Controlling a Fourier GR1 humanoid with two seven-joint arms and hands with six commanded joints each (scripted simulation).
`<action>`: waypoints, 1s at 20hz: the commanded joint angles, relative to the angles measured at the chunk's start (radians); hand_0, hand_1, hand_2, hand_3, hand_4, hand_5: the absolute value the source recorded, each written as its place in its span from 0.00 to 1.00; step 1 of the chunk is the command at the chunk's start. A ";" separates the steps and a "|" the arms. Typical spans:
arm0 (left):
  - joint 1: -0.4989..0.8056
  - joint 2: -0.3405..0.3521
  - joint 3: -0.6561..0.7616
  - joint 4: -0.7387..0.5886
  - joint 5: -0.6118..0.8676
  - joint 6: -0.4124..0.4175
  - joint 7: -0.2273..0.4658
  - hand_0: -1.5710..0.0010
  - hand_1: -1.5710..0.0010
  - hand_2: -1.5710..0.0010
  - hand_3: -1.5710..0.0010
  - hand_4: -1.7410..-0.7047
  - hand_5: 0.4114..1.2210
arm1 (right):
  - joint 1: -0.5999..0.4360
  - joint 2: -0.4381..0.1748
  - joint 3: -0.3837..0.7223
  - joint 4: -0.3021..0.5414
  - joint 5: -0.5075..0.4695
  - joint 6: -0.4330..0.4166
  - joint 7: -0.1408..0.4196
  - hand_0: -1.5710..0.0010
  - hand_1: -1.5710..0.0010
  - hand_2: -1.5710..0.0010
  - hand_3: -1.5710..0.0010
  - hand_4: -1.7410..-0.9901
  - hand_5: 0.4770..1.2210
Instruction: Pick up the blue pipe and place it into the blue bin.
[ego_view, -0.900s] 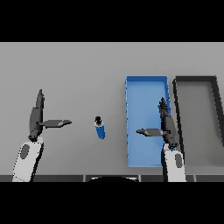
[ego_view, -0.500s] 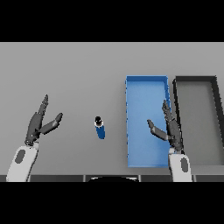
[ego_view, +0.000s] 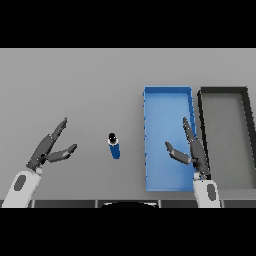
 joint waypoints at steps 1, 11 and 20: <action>-0.003 0.009 -0.014 -0.007 -0.002 -0.021 0.017 1.00 1.00 1.00 1.00 0.69 0.20 | -0.005 -0.001 -0.001 -0.008 -0.004 0.001 -0.011 1.00 1.00 1.00 1.00 0.69 0.15; -0.024 -0.037 -0.184 -0.090 -0.057 -0.124 0.117 1.00 1.00 1.00 1.00 0.62 0.05 | -0.003 -0.008 -0.005 0.012 -0.008 0.016 -0.067 1.00 1.00 1.00 1.00 0.64 0.19; -0.140 -0.221 -0.264 0.048 -0.107 -0.125 0.164 1.00 1.00 1.00 1.00 0.60 0.05 | 0.022 0.010 0.002 -0.014 -0.004 0.005 -0.047 1.00 1.00 1.00 1.00 0.62 0.18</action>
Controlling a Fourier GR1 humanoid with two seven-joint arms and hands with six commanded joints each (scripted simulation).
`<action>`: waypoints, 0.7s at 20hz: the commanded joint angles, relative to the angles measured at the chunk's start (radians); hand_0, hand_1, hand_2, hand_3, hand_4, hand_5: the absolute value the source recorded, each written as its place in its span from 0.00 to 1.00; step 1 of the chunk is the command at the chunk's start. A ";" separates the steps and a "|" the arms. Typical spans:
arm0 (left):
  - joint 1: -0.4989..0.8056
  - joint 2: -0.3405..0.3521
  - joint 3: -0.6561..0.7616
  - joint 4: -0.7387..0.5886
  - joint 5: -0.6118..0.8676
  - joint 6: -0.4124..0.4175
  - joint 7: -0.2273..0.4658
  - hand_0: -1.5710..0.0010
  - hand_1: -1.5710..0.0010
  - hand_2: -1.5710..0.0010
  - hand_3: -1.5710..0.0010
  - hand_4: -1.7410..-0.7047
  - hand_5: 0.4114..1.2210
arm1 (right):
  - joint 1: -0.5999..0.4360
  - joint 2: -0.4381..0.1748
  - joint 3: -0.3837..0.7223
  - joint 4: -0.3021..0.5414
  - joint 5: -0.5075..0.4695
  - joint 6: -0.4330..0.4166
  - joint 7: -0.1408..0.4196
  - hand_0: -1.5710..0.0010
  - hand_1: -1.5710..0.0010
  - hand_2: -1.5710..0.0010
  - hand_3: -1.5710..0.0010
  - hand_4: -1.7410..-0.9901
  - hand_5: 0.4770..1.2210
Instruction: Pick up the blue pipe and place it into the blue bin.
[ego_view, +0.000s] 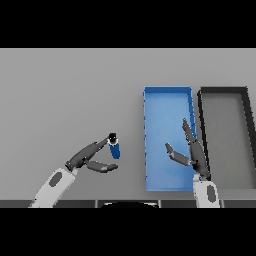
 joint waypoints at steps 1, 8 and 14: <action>-0.015 -0.019 -0.001 0.026 0.001 -0.004 -0.005 1.00 1.00 1.00 1.00 0.60 0.05 | 0.009 -0.007 -0.004 -0.001 -0.002 0.004 -0.012 1.00 1.00 1.00 1.00 0.62 0.18; -0.094 -0.130 -0.015 0.167 -0.040 0.007 -0.076 1.00 1.00 1.00 1.00 0.63 0.08 | -0.008 -0.002 -0.012 0.007 -0.012 0.001 0.018 1.00 1.00 1.00 1.00 0.64 0.16; -0.097 -0.222 0.022 0.222 0.028 0.031 -0.091 0.57 0.50 0.44 0.44 0.31 0.61 | 0.003 -0.016 -0.015 -0.005 -0.018 0.014 -0.013 1.00 1.00 1.00 1.00 0.64 0.17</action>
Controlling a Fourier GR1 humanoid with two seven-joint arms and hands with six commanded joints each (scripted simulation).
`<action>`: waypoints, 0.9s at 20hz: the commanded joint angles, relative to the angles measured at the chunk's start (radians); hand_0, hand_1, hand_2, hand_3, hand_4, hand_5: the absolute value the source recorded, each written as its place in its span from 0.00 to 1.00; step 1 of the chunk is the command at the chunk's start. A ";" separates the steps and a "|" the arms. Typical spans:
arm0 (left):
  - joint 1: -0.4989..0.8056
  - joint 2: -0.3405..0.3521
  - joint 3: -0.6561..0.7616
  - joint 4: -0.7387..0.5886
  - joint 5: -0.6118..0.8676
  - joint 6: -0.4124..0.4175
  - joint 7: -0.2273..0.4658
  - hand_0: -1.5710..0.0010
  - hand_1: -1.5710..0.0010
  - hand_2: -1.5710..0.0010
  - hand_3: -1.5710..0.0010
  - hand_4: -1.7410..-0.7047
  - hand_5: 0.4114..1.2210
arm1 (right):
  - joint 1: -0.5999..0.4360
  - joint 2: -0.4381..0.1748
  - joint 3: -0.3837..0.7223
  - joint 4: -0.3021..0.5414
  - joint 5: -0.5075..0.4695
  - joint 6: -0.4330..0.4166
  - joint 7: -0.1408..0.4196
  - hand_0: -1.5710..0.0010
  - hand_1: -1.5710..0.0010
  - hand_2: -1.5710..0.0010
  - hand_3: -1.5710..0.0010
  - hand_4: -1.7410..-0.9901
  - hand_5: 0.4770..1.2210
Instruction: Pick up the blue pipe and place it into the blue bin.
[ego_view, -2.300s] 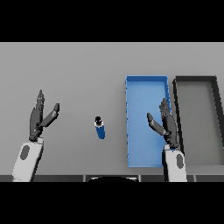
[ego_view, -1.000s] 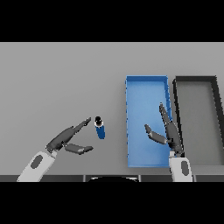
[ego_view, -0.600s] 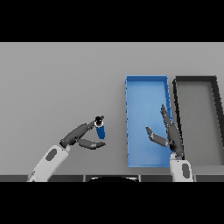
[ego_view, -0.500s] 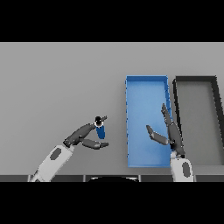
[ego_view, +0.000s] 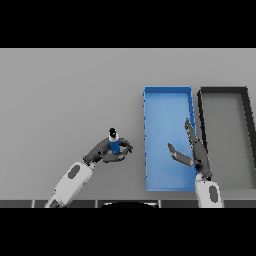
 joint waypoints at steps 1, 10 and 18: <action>0.008 -0.010 -0.007 -0.005 -0.007 0.011 -0.006 0.46 0.40 0.36 0.36 0.25 0.69 | -0.003 0.004 0.001 0.001 0.001 -0.004 0.008 1.00 1.00 1.00 1.00 0.64 0.18; 0.022 -0.021 -0.043 -0.091 -0.039 0.067 -0.111 0.06 0.05 0.05 0.11 0.04 0.96 | -0.016 -0.002 0.003 0.009 0.016 -0.009 0.025 1.00 1.00 1.00 1.00 0.66 0.20; -0.057 -0.016 -0.057 -0.248 0.008 0.047 -0.006 0.01 0.01 0.01 0.08 0.02 0.99 | -0.014 -0.011 0.001 0.010 0.022 -0.004 0.005 1.00 1.00 1.00 1.00 0.70 0.22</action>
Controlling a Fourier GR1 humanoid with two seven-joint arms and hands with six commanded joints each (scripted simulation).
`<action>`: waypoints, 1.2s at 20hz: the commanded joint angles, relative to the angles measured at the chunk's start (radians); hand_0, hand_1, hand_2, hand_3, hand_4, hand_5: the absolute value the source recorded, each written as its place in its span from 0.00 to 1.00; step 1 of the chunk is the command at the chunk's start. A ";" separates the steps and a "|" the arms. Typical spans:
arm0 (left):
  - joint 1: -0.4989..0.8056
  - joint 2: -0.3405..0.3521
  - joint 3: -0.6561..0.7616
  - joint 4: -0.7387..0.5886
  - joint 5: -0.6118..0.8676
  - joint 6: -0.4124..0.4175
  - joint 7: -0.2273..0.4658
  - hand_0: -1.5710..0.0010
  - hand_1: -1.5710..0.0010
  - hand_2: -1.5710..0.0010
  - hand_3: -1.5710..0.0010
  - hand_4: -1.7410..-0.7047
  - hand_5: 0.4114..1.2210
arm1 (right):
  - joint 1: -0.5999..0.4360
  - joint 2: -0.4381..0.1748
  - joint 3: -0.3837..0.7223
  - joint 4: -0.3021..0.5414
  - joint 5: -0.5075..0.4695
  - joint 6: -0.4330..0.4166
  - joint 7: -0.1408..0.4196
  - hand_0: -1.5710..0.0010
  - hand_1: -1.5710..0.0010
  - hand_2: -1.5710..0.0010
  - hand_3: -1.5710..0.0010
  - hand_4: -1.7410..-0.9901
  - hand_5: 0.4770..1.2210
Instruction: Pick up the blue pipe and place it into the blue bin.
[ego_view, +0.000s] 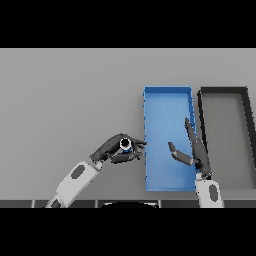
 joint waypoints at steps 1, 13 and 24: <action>-0.005 0.005 -0.001 -0.005 0.006 -0.007 0.017 0.01 0.01 0.01 0.08 0.02 0.99 | 0.015 0.002 0.000 0.008 0.002 0.000 -0.019 1.00 1.00 1.00 1.00 0.70 0.22; -0.012 0.005 -0.026 -0.037 -0.011 -0.003 0.072 0.00 0.00 0.00 0.08 0.01 1.00 | -0.001 -0.006 -0.004 -0.003 -0.007 0.006 0.001 1.00 1.00 1.00 1.00 0.71 0.19; -0.004 0.005 -0.029 -0.027 -0.013 -0.018 0.064 0.00 0.00 0.00 0.08 0.01 1.00 | -0.130 -0.204 0.032 -0.261 -0.369 0.307 0.209 1.00 1.00 1.00 1.00 0.62 0.06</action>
